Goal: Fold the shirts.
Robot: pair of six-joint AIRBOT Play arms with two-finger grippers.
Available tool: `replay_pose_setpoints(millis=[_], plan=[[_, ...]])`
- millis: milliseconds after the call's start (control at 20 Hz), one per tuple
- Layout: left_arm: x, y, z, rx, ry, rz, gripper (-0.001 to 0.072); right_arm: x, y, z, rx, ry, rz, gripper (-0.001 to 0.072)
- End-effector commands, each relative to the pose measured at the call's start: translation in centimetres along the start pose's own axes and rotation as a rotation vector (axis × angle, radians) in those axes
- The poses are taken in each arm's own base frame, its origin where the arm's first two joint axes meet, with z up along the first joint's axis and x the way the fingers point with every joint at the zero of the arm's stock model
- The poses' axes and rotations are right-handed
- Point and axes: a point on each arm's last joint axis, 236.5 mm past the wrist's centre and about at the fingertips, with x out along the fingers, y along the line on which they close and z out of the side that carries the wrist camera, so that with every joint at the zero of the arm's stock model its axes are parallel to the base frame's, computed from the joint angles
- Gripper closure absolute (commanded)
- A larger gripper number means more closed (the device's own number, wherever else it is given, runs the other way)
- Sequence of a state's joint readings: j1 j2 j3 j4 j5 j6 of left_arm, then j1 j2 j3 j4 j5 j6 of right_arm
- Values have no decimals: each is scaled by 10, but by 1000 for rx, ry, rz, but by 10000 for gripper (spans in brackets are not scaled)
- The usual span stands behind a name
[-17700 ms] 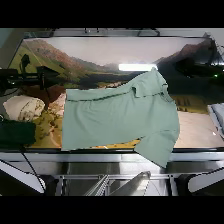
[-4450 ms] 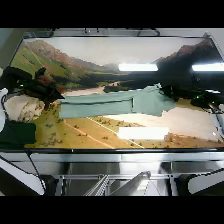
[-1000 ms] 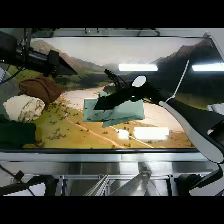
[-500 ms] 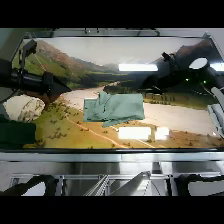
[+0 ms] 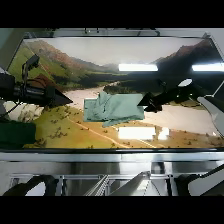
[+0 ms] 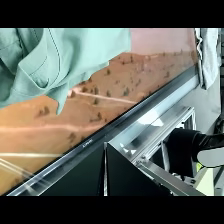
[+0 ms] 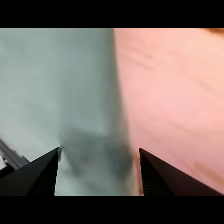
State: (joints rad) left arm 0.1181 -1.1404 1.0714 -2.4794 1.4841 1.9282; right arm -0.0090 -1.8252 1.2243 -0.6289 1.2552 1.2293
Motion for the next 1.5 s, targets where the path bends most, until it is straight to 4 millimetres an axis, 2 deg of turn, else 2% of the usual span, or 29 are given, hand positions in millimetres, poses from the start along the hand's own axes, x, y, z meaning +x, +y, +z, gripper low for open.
replay_pose_setpoints(millis=[0, 50, 100, 150, 200, 250, 300, 400, 450, 500, 550, 600, 650, 700, 750, 800, 850, 900, 1000, 1100, 1200, 1300, 1450], plan=[[-1, -1, -2, 4, -1, 1, 691, 36, 6, -5, -8, 25, 5, 160], [-1, -1, -2, 4, -1, 1, 691, 40, 9, -5, -12, 26, 6, 160], [-1, -1, -2, 4, -1, 1, 691, 43, 10, -6, -17, 26, 3, 216], [-1, -1, -2, 4, -1, 1, 691, 44, 11, -6, -19, 27, 3, 398], [-1, -1, -2, 4, -1, 1, 691, 43, 11, -6, -26, 27, 4, 539], [-1, -1, -2, 4, -1, 1, 691, 41, 13, -8, -44, 31, 7, 627], [-1, -1, -2, 4, -2, 1, 691, 37, 18, -10, -67, 35, 14, 694], [-1, -1, -1, 5, -7, 3, 691, 12, 38, -3, -145, -11, 24, 696], [-1, 0, 1, 5, -17, 7, 691, -16, 50, 7, -185, -70, 15, 697], [-1, 1, 4, 5, -27, 11, 691, -53, 56, 20, -196, -138, -25, 696], [-1, 2, 5, 5, -33, 13, 691, -107, 53, 33, -181, -225, -110, 696], [-1, 2, 6, 6, -38, 14, 691, -170, 42, 42, -141, -321, -221, 697], [-1, 2, 6, 23, -38, 15, 691, -233, 25, 41, -57, -414, -328, 697], [-1, 2, 6, 37, -38, 15, 691, -294, 5, 32, 37, -505, -421, 696], [-1, 2, 7, 45, -43, 17, 691, -354, -20, 13, 159, -602, -499, 696], [-1, 3, 10, 54, -51, 21, 691, -395, -42, -6, 262, -675, -536, 696], [-1, 3, 12, 64, -60, 25, 691, -424, -65, -26, 361, -731, -556, 696], [-1, 4, 15, 68, -72, 29, 691, -442, -89, -49, 463, -755, -573, 696], [-1, 5, 17, 79, -83, 35, 691, -452, -145, -102, 660, -701, -625, 696], [-1, 6, 18, 85, -84, 35, 691, -442, -194, -149, 816, -609, -687, 696], [-1, 6, 17, 84, -82, 35, 691, -424, -235, -194, 945, -506, -748, 696], [-1, 5, 16, 84, -79, 33, 691, -409, -263, -232, 1037, -425, -793, 696], [-1, 5, 17, 83, -80, 33, 691, -397, -280, -265, 1118, -376, -785, 696]])
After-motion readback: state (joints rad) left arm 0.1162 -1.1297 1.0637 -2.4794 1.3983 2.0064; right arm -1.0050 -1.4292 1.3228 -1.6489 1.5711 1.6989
